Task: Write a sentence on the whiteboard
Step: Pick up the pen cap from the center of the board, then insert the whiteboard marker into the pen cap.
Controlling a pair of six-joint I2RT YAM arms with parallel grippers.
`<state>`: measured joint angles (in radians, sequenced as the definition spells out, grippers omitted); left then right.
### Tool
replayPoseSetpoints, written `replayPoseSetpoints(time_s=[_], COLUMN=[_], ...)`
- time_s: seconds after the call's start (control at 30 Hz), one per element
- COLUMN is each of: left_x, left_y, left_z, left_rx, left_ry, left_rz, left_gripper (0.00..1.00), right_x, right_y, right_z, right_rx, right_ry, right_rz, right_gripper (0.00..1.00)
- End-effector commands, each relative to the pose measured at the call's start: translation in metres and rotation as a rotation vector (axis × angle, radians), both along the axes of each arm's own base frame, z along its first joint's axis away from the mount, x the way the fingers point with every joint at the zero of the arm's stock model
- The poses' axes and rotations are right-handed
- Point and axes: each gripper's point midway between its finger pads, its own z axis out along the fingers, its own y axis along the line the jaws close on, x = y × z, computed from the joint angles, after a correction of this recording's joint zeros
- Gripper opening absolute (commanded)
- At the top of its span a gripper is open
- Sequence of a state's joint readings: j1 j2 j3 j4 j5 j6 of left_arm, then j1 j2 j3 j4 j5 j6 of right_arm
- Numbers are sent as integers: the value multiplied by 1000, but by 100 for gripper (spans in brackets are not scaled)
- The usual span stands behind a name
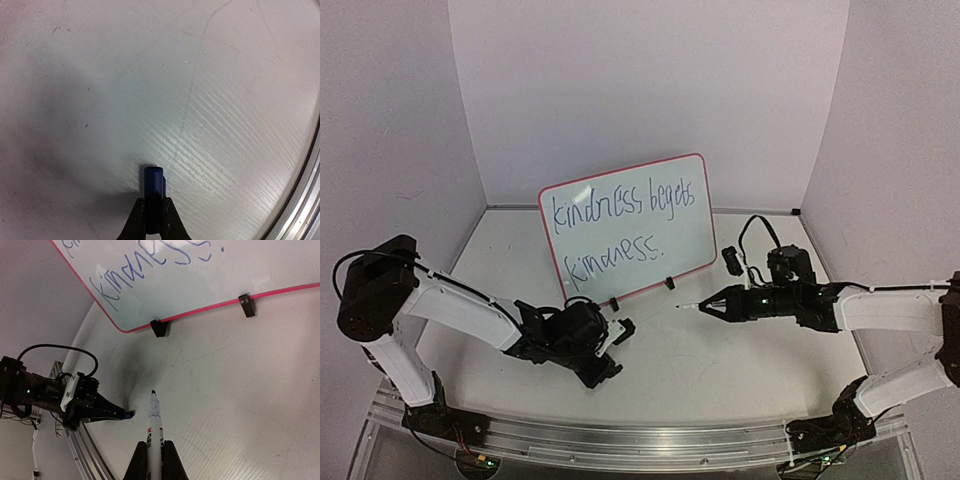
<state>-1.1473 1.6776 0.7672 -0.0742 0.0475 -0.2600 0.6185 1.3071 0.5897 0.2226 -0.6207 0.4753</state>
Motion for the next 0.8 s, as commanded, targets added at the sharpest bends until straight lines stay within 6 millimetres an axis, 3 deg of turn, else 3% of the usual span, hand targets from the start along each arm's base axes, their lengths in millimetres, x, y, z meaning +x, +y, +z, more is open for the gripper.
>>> replayPoseSetpoints(time_s=[0.0,0.17,0.3,0.53,0.77], left_x=[-10,-16,-21,-32,-33], left_y=[9,5,-5,-23,-26], left_z=[19,50,74,101,115], left_rx=[-52,-176,-263,-372,-409], left_ry=[-12,-61,-77,-48,-58], left_rz=[-27,-78,-131,-201,-216], left_gripper=[0,0,0,0,0], right_x=[-30,-51,-57,-61,-66], right_y=[24,35,40,54,64], right_z=[20,22,21,17,13], right_rx=[114,186,204,208,204], right_ry=[51,165,210,239,256], right_rz=[255,403,452,512,549], right_gripper=[0,0,0,0,0])
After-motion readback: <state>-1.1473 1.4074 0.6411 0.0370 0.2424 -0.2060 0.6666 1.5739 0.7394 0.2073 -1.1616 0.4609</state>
